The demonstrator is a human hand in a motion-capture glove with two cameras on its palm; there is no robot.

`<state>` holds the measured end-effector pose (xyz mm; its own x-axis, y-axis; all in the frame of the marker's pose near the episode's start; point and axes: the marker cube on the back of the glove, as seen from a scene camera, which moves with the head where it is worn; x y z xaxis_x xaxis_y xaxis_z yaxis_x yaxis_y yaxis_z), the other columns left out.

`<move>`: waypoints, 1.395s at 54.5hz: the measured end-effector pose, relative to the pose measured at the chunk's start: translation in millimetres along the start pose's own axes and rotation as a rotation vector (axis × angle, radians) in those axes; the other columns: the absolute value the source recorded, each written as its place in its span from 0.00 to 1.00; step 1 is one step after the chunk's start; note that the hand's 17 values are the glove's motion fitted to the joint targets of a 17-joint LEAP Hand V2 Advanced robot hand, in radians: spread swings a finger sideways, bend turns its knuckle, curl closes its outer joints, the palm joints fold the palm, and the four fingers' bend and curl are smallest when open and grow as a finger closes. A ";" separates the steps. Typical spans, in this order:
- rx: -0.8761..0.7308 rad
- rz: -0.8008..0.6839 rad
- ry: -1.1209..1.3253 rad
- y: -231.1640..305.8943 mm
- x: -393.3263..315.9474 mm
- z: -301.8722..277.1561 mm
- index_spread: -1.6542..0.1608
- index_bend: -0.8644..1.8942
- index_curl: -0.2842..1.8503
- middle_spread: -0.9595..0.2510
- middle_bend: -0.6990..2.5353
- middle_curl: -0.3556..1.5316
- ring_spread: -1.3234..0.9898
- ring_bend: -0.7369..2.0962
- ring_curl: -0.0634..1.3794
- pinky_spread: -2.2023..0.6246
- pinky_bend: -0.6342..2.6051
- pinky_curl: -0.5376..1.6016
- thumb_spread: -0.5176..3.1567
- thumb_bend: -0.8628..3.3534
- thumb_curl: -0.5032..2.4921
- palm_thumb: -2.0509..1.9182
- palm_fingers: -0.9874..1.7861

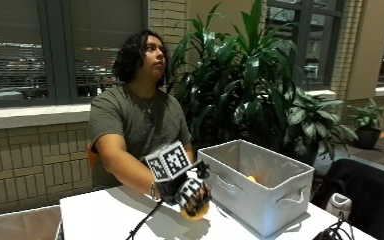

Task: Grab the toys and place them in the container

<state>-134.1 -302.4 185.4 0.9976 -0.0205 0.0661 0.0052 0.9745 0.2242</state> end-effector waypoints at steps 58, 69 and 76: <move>-0.281 -0.284 -0.062 89.9 -69.0 -214.4 0.69 0.46 0.39 0.67 0.27 0.52 0.46 0.51 0.36 0.77 0.50 0.41 0.46 0.20 0.29 0.51 0.36; -0.358 -0.156 0.023 167.1 12.2 -220.4 0.68 0.44 0.38 0.68 0.30 0.51 0.47 0.50 0.34 0.77 0.46 0.39 0.48 0.20 0.28 0.51 0.39; -0.350 -0.092 0.093 202.9 45.3 -219.0 0.68 0.44 0.38 0.68 0.30 0.50 0.47 0.49 0.33 0.78 0.45 0.39 0.48 0.20 0.27 0.51 0.40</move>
<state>-72.7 -56.6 21.0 0.9938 -0.1064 -0.0307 0.1020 0.9873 -0.1222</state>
